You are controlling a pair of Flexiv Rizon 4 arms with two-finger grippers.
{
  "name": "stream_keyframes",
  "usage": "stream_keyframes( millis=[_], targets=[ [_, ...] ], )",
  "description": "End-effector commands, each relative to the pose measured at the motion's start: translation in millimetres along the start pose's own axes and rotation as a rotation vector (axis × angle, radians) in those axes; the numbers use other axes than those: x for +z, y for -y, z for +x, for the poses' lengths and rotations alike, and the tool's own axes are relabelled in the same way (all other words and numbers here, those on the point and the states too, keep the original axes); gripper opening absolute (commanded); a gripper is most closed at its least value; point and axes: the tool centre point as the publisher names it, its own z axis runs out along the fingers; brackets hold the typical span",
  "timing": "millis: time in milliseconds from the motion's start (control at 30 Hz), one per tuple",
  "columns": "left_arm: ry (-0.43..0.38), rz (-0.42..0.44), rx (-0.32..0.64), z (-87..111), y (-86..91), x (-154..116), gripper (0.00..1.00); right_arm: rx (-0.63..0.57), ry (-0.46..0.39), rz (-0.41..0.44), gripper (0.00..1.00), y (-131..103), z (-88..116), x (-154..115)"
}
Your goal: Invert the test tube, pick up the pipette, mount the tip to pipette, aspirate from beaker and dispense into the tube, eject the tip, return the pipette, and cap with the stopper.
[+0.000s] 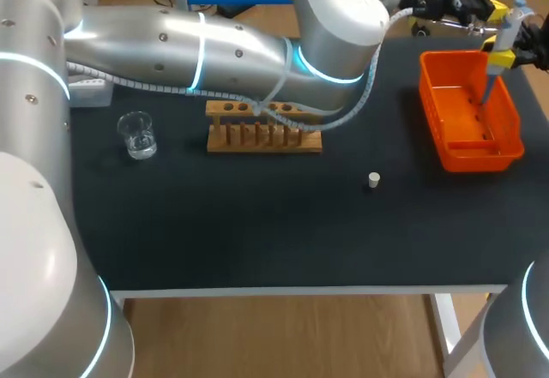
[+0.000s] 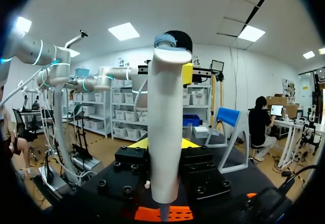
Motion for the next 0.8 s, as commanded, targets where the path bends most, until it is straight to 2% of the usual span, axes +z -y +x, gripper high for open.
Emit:
stream_keyframes(
  millis=[33,100,133,167,467,800],
  targets=[
    [0.009,0.002,0.009,0.7,7.1,-13.7,0.00,0.002,-0.005,0.006,0.00,-2.3,-1.2,-1.2],
    [0.015,0.001,0.017,0.3,11.8,-18.9,0.45,0.002,-0.005,0.006,0.00,-2.3,-1.2,-1.2],
    [0.021,-0.001,0.021,0.3,14.0,-21.4,0.83,0.002,-0.005,0.006,0.00,-2.3,-1.2,-1.2],
    [0.023,0.001,0.026,0.3,16.3,-24.2,1.00,0.002,-0.005,0.006,0.00,-2.3,-1.2,-1.2],
    [0.055,-0.005,0.051,6.0,28.6,-54.5,1.00,0.002,-0.005,0.006,0.00,-2.3,-1.2,-1.2],
    [0.081,-0.037,0.052,17.9,26.5,-91.0,1.00,0.002,-0.005,0.006,0.00,-2.3,-1.2,-1.2]
  ],
)
